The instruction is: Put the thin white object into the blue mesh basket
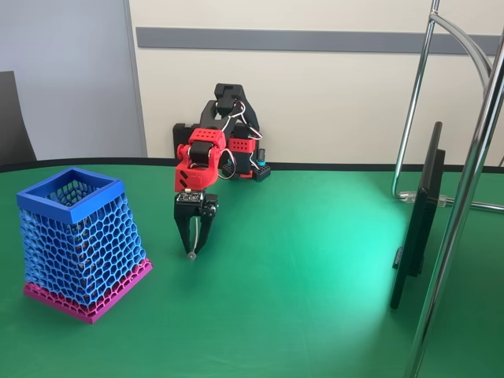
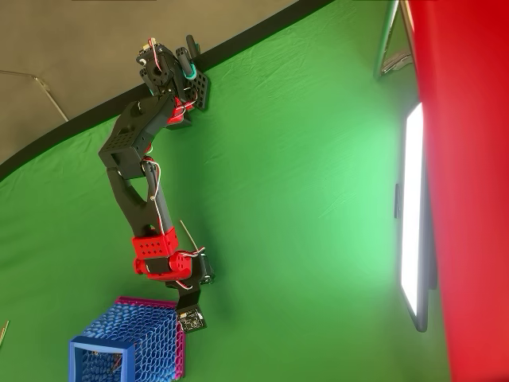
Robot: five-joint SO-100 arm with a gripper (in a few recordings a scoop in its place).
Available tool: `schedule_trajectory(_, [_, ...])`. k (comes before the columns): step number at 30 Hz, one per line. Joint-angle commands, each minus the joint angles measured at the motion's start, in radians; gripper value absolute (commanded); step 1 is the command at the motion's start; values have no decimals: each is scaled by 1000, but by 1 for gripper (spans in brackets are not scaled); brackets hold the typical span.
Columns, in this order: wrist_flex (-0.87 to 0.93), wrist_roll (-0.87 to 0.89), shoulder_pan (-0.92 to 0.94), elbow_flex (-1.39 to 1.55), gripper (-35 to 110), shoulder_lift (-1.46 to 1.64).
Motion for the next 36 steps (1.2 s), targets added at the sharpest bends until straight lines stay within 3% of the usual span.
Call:
schedule_trajectory(1, [2, -11, 2, -38, 10, 5])
schedule_trajectory(36, [14, 124, -97, -43, 6, 218])
